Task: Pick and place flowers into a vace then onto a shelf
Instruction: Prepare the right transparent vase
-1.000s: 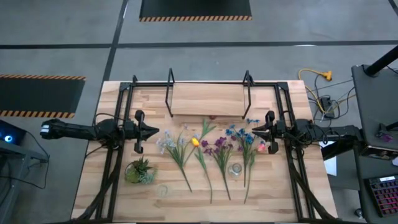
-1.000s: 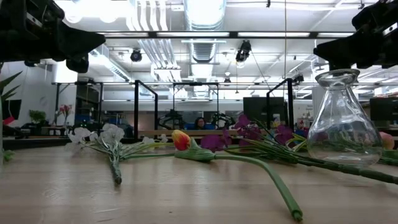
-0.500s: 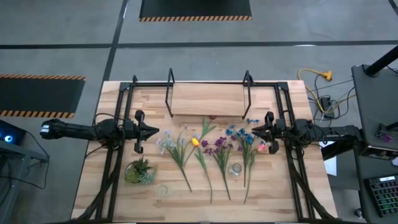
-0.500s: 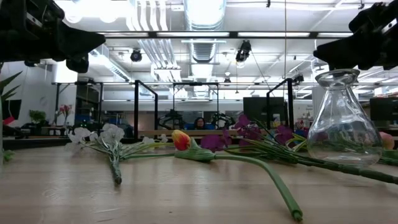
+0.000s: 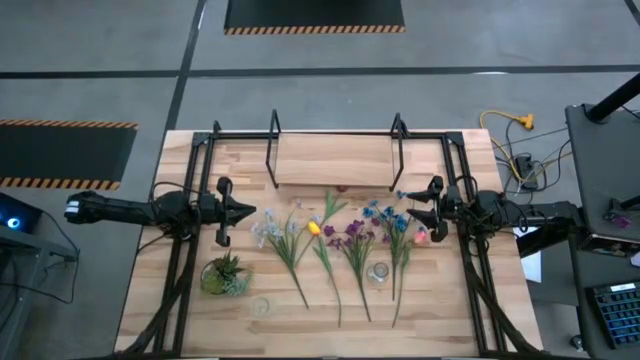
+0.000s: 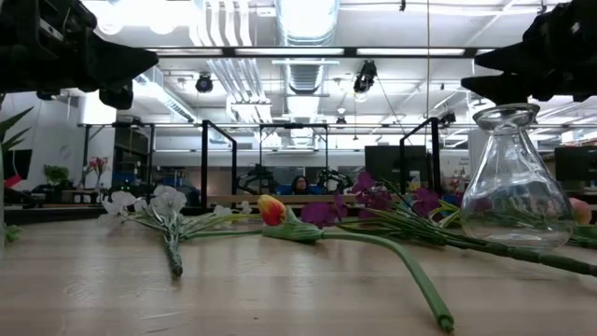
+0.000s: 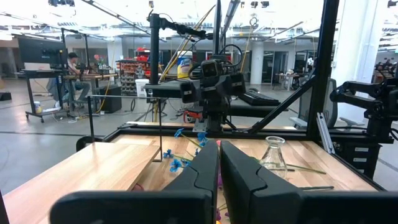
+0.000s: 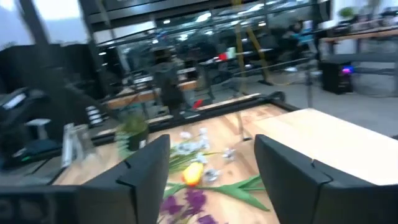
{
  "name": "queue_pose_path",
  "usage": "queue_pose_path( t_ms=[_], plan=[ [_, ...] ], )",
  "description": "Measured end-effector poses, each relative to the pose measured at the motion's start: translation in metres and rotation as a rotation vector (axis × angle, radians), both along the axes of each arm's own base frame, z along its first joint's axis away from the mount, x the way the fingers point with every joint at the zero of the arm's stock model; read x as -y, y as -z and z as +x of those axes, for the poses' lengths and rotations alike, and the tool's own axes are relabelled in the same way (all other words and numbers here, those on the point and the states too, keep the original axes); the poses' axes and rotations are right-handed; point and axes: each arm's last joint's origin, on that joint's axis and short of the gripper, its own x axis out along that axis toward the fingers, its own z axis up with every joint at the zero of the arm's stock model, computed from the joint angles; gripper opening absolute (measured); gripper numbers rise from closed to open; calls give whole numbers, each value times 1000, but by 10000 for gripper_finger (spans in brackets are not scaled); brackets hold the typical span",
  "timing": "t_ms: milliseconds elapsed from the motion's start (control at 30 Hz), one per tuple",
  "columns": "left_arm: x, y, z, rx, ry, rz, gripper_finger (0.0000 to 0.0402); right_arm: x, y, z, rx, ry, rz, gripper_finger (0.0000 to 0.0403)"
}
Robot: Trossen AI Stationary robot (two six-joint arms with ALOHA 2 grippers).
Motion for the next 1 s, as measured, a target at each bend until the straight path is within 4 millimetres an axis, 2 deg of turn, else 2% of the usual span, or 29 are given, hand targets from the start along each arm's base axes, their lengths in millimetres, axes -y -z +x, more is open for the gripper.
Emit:
queue_pose_path(
  t_ms=[233,467,600,700,867,1000],
  plan=[
    [0,0,0,0,0,0,0,0,-6,-1,21,15,2,259],
    [0,-2,0,6,0,-1,0,1,-36,-9,98,11,19,254],
    [0,-4,0,15,1,-1,0,1,-52,-16,83,3,97,249],
    [0,-3,0,10,1,-1,0,2,-54,-18,41,44,156,248],
    [0,-4,0,16,0,-1,0,7,-52,-23,-45,219,293,243],
    [0,-4,0,16,0,-1,0,7,-64,-27,-26,205,358,238]
  ],
)
